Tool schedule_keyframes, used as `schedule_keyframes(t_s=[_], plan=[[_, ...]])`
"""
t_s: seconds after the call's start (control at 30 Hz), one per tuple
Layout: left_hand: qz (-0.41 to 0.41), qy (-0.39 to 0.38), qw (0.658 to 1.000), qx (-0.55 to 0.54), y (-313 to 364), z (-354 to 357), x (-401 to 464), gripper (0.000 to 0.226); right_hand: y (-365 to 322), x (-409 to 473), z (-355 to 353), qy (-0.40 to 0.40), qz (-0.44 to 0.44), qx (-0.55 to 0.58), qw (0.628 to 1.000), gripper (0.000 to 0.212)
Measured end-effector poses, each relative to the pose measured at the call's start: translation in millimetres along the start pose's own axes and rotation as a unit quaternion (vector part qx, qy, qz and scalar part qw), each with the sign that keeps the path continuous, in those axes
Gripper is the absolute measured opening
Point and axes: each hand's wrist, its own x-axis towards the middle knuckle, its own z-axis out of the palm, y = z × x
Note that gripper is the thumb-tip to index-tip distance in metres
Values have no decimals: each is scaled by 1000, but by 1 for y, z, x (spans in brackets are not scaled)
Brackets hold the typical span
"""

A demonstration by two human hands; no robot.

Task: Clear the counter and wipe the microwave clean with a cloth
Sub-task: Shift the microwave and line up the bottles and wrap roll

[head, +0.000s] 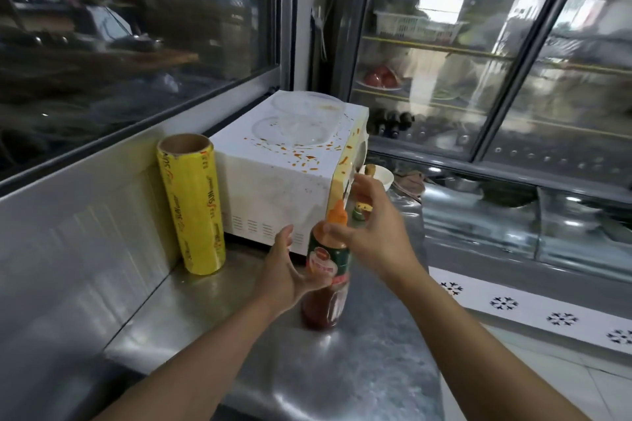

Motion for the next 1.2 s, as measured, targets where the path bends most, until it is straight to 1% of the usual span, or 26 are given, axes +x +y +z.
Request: schedule_keyframes(t_s=[0.1,0.17,0.23,0.3,0.37,0.57,0.7,0.83,1.07,1.2], plan=[[-8,-11,1000,-10,2,19,4,117,16,-4,-6,-6,17,-9,1000,83],[-13,-6,1000,-21,1,31,10,112,29,-7,-7,-13,25,-15,999,84],[-15,16,1000,-16,-1,42,16,104,40,-8,-9,-20,31,-28,999,90],[-14,56,998,14,-1,51,21,97,49,-7,-10,-25,34,-36,998,91],[-10,88,996,23,-1,56,25,94,56,-6,-10,-31,42,-38,998,90],[-25,126,992,6,-7,54,25,90,68,-3,-3,-49,73,-15,996,92],[-55,156,986,2,-11,34,22,92,63,3,14,-64,66,3,996,89],[-38,222,974,11,-17,1,14,92,48,7,40,-89,50,12,995,91],[-64,298,952,8,-43,-72,2,90,22,14,97,-138,34,30,989,89],[-77,336,939,5,-59,-108,3,85,14,16,123,-158,36,39,986,87]])
